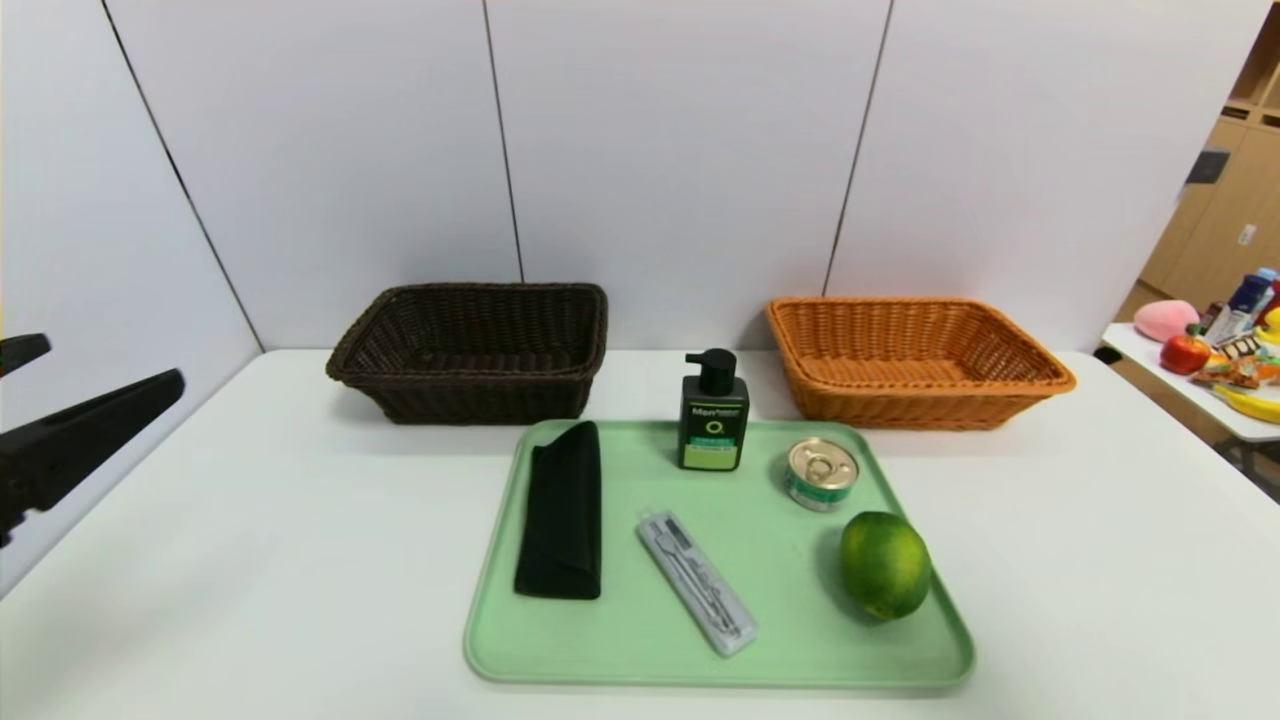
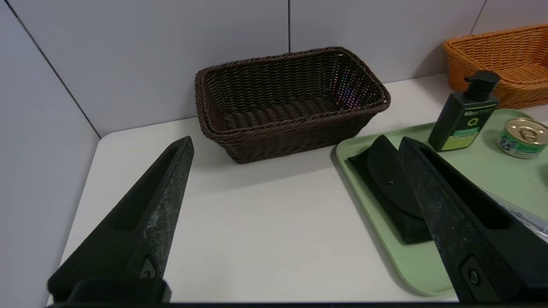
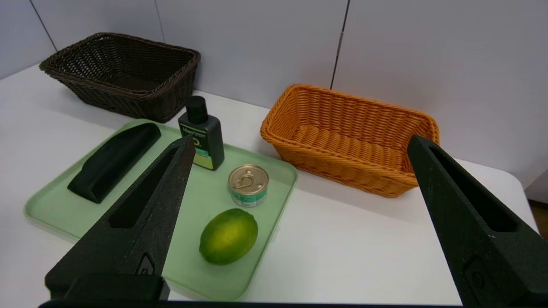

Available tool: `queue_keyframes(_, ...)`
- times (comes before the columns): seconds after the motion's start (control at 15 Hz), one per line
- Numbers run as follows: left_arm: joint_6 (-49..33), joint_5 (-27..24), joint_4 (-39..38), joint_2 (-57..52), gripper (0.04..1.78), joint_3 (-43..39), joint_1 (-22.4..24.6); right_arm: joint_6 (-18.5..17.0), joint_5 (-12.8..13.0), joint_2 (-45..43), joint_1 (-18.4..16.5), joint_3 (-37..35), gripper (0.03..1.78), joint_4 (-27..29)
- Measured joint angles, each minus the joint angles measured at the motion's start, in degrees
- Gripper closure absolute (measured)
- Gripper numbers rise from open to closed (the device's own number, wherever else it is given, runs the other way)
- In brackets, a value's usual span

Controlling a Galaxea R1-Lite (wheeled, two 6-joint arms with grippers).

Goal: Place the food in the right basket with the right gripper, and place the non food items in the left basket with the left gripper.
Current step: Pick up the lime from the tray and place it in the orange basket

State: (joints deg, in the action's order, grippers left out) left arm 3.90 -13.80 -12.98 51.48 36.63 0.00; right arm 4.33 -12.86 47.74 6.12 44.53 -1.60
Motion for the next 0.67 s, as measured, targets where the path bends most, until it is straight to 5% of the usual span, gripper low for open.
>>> queue_keyframes(0.2, 1.9, 0.3, -3.0, 8.7, 0.13, 0.8, 0.0, -3.7, 1.4, 13.5, 3.8, 10.9, 0.1, 3.6)
queue_keyframes(0.4, 2.1, 0.5, -3.3, 11.6, 0.13, -1.0, 0.1, -11.6, 6.6, 24.9, 12.8, 20.1, 0.1, 15.0)
queue_keyframes(0.67, 3.1, 1.6, -4.5, 12.5, 0.13, -1.9, 0.1, -15.9, 10.8, 35.3, 21.0, 20.5, 0.1, 27.9)
